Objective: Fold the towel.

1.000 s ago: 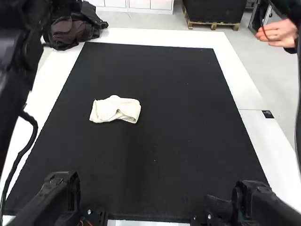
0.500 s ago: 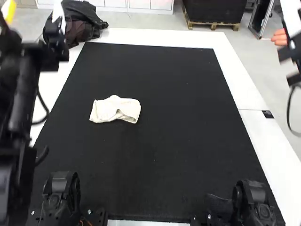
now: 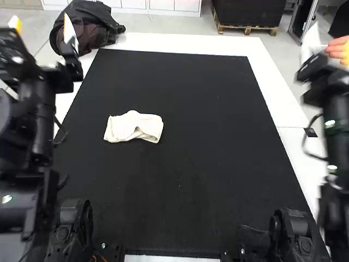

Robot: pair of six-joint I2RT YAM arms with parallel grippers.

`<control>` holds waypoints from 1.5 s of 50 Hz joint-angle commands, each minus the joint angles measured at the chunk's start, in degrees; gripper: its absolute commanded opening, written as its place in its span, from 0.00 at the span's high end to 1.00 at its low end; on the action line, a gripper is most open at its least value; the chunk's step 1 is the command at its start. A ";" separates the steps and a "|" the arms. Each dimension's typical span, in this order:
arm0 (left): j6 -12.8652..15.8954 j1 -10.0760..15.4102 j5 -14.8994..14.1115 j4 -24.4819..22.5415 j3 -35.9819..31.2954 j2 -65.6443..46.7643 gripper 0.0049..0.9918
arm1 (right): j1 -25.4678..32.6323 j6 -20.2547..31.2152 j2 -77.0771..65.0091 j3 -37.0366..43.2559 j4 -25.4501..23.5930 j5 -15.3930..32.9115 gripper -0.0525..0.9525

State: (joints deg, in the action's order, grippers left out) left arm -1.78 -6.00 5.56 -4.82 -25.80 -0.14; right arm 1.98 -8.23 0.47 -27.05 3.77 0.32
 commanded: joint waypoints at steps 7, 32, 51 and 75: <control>8.90 -0.59 3.75 -15.92 13.32 0.32 0.05 | -0.40 9.02 -0.21 17.03 14.25 4.34 0.03; 5.56 -0.33 5.78 -14.08 25.63 0.41 0.04 | -0.13 18.95 -0.29 26.87 13.54 -12.97 0.03; -0.06 -0.42 5.51 2.53 25.71 0.41 0.04 | -0.48 23.96 -0.29 26.87 9.76 -18.95 0.03; -6.04 -0.42 4.90 3.85 25.71 0.41 0.03 | -0.40 19.92 -0.29 26.96 -2.36 3.20 0.03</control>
State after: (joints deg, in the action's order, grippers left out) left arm -5.93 -6.04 10.70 -0.73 -0.32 -0.21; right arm 2.00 11.16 0.56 -0.36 2.46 1.43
